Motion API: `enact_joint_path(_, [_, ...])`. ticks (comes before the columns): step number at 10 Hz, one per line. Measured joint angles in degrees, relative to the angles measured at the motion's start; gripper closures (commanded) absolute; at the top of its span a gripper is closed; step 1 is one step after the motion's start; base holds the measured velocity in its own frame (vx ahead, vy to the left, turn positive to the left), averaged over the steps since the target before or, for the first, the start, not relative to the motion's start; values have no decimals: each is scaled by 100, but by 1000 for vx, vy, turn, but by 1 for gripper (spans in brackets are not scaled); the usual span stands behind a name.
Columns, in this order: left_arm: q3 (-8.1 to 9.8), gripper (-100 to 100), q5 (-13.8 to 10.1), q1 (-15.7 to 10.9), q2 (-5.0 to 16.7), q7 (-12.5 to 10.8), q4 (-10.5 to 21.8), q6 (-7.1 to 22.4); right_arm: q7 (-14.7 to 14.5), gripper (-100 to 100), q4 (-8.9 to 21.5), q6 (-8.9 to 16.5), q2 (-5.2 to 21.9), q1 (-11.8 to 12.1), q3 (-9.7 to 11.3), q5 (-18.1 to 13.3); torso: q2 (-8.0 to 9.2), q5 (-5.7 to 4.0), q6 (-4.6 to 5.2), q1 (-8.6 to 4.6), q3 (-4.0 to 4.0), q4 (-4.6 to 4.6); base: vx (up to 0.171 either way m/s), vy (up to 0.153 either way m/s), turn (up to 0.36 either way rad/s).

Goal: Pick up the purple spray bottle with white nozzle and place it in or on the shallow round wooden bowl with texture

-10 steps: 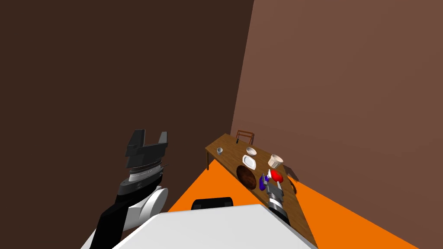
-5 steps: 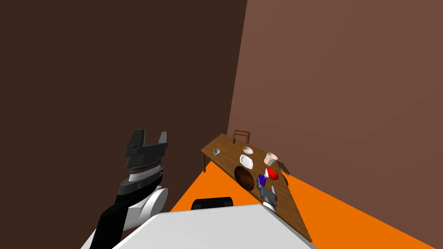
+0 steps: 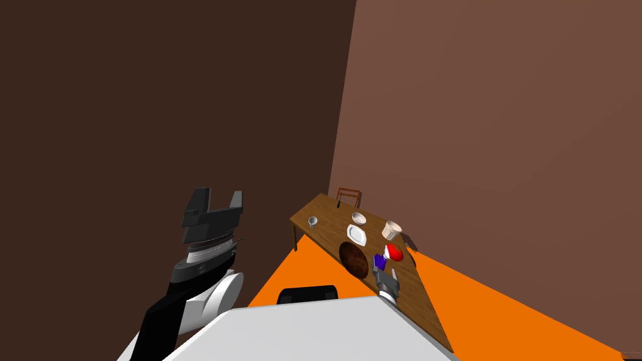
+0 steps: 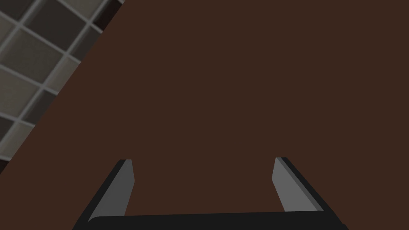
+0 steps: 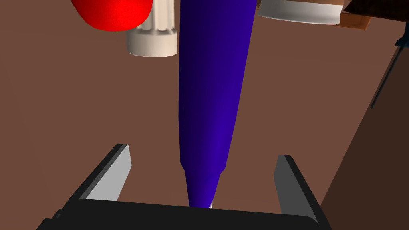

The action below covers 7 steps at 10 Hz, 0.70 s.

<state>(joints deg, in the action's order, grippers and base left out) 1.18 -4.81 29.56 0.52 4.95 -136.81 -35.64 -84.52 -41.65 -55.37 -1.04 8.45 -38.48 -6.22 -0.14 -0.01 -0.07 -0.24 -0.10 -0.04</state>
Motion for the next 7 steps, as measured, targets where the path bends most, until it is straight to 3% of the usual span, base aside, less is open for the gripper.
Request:
enact_joint_path(4, [0,0,0,0,0,0,0,0,1,100,1,-6,-3,-3,3,-1,7,0,3,-5,4,0,0,0,0])
enact_joint_path(5, [0,0,0,0,0,0,0,0,1,0,1,-6,-3,-3,3,-1,8,0,3,-5,4,1,0,0,0])
enact_joint_path(6, [0,0,0,0,0,0,0,0,1,100,1,-5,-3,-2,3,-1,8,0,3,-4,4,1,0,0,0])
enact_joint_path(7, [0,0,0,0,0,0,0,0,1,0,1,-5,-3,-3,4,-1,8,0,3,-4,4,1,0,0,0])
